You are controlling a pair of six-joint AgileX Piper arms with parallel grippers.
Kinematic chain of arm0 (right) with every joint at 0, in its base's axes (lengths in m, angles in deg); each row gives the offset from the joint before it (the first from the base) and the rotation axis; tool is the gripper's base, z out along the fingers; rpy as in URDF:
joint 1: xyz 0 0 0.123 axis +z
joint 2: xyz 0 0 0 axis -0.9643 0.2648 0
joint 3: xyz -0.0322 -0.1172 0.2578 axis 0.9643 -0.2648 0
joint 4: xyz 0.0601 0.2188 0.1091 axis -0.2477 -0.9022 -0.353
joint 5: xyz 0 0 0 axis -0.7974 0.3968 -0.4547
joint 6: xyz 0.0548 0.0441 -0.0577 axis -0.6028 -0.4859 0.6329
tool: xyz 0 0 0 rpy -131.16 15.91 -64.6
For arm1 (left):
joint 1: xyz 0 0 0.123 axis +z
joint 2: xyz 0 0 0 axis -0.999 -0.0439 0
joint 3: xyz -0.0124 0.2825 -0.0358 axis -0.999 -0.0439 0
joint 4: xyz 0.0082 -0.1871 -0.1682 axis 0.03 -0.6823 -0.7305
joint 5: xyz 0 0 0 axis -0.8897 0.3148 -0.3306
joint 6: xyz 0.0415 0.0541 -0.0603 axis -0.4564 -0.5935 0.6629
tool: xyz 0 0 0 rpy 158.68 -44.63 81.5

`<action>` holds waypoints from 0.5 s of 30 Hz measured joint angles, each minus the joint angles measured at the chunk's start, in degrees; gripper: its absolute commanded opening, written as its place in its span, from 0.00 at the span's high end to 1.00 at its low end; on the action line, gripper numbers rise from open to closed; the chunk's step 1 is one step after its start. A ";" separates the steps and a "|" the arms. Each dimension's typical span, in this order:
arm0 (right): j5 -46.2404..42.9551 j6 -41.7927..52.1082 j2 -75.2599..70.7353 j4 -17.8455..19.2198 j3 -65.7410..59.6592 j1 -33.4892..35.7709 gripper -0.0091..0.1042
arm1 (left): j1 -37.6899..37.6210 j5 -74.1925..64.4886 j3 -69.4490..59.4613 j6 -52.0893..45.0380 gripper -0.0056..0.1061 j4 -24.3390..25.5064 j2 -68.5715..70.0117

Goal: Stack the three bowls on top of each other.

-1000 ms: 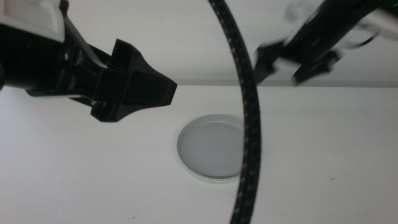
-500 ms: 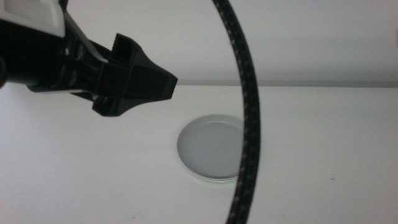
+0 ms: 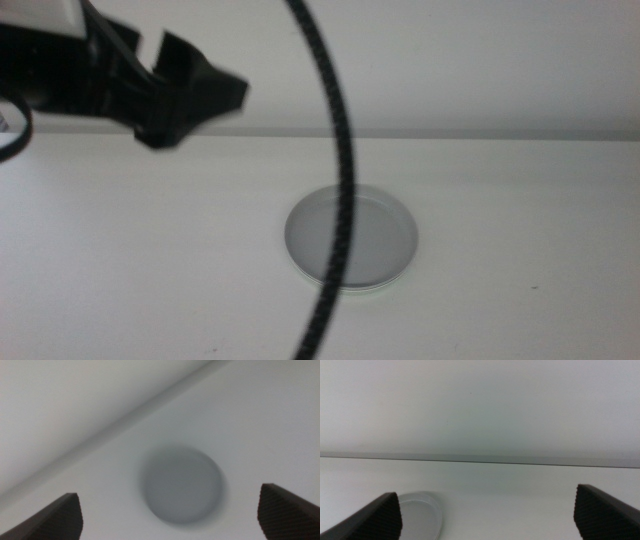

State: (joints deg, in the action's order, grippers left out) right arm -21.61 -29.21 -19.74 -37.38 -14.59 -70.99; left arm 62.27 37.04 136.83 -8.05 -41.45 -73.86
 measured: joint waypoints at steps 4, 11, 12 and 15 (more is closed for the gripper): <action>-0.70 0.00 0.00 -0.28 -0.09 0.00 0.11 | 0.00 17.27 -7.51 0.00 0.11 5.46 4.03; -0.83 0.00 0.00 -0.50 -0.09 0.00 0.11 | 0.95 38.15 -24.41 0.00 0.11 13.11 14.26; -0.83 0.00 0.00 -0.50 -0.09 0.00 0.11 | 1.71 39.14 -26.87 0.00 0.11 13.37 15.80; -0.83 0.00 0.00 -0.50 -0.09 0.00 0.11 | 5.13 40.37 -33.41 0.00 0.11 13.65 19.80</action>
State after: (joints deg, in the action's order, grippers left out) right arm -22.44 -29.21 -19.74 -37.88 -14.68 -70.99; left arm 67.40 77.41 103.42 -8.05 -27.80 -54.06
